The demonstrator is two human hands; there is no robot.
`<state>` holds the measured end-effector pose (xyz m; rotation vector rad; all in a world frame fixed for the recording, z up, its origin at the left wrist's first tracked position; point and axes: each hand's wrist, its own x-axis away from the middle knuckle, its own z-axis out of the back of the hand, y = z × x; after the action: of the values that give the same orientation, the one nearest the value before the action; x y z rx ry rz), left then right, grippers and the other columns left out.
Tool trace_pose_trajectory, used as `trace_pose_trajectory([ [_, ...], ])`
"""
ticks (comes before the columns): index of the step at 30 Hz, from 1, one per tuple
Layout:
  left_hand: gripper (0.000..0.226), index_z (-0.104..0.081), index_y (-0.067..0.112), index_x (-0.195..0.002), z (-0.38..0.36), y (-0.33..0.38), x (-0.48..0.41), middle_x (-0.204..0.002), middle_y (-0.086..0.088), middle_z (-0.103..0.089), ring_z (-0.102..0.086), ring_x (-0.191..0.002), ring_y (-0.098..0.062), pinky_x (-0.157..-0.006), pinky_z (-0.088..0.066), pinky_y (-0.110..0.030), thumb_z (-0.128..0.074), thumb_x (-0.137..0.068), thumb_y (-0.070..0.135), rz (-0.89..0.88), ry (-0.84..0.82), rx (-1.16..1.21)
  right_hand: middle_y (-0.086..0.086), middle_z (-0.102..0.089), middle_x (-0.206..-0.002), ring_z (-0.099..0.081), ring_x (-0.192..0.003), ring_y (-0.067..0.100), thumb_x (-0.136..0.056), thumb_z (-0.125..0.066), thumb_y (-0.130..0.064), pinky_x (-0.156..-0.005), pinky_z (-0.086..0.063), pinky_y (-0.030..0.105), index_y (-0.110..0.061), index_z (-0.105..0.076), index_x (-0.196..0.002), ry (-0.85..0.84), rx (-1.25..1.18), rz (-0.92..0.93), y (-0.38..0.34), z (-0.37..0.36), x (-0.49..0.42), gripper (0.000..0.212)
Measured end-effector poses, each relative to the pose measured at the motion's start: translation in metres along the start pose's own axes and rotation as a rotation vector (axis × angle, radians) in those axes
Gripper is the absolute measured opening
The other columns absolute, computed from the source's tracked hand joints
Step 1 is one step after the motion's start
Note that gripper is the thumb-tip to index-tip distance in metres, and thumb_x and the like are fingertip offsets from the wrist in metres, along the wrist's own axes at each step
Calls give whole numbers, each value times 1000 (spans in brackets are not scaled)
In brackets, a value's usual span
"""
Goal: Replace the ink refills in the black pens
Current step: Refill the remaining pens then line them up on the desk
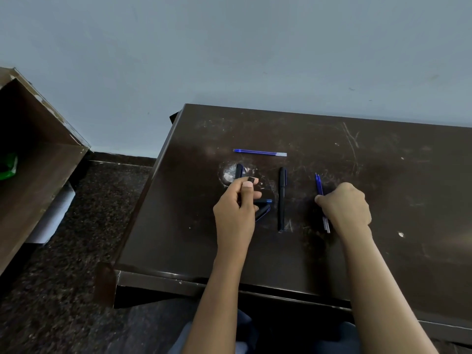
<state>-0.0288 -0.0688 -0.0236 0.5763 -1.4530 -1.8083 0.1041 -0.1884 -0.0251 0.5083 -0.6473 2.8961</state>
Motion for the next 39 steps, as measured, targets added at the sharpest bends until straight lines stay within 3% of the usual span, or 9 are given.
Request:
trace_pose_trajectory([
  [6, 16, -64, 30, -102, 0, -2, -2, -89, 13, -67, -63, -78, 6, -72, -50, -12, -49, -98, 29, -46, -11, -53, 9, -61, -74, -59, -74, 29, -83, -64, -24, -64, -43, 32, -4, -66, -84, -31, -153, 102, 9, 5, -6, 19],
  [12, 18, -65, 33, -93, -2, -2, -1, -94, 18, -68, -64, -96, -3, -88, -52, -25, -49, -98, 28, -58, -12, -26, 2, -59, -68, -56, -56, 7, -94, -53, -13, -60, -50, 23, -10, -56, -84, -97, -1034, 415, -20, 18, 13, 11],
  [16, 20, -68, 29, -92, -3, -4, -1, -94, 13, -71, -65, -96, -5, -90, -54, -33, -49, -97, 26, -71, 1, -2, 4, -61, -73, -61, -60, 9, -98, -49, -8, -59, -51, 20, -6, -53, -92, -215, -1191, 510, -37, 4, 29, 8],
  [21, 20, -66, 34, -90, -2, -3, -1, -88, 13, -69, -65, -90, -5, -83, -52, -22, -49, -97, 26, -81, -10, -21, 9, -63, -73, -62, -65, 14, -97, -48, -6, -64, -53, 25, 2, -55, -93, -266, -1062, 603, -41, -8, 39, 11],
  [24, 19, -67, 31, -94, -1, -3, -1, -88, 13, -69, -64, -89, -3, -75, -46, -7, -49, -97, 25, -99, -28, -50, 8, -67, -77, -64, -68, 13, -94, -53, -7, -66, -54, 26, -6, -62, -88, -282, -893, 675, -41, -11, 38, 11],
  [27, 22, -68, 23, -101, -2, -6, -2, -91, 9, -70, -63, -88, -1, -73, -43, -3, -47, -98, 24, -118, 6, -65, 2, -72, -87, -66, -76, 15, -91, -56, -9, -71, -54, 25, -16, -70, -85, -297, -625, 793, -40, -17, 38, 17],
  [30, 24, -69, 19, -103, -1, -7, -4, -91, 9, -70, -62, -88, 3, -74, -42, -3, -45, -98, 21, -120, 76, -70, -6, -71, -92, -63, -82, 11, -90, -57, -10, -73, -47, 9, -23, -73, -93, -226, -366, 837, -38, -24, 38, 21],
  [34, 24, -69, 18, -102, -1, -7, -4, -91, 10, -71, -60, -90, 6, -73, -40, -1, -45, -99, 21, -119, 102, -77, 2, -68, -103, -57, -100, 23, -87, -61, -21, -91, -48, 37, -26, -70, -111, -151, 26, 900, -34, -36, 37, 25],
  [39, 23, -69, 18, -101, -2, -5, -4, -91, 10, -71, -59, -84, 10, -71, -38, 1, -47, -98, 18, -110, 108, -88, 6, -63, -112, -51, -109, 28, -89, -59, -25, -92, -46, 41, -21, -66, -116, -162, 206, 898, -39, -41, 46, 28],
])
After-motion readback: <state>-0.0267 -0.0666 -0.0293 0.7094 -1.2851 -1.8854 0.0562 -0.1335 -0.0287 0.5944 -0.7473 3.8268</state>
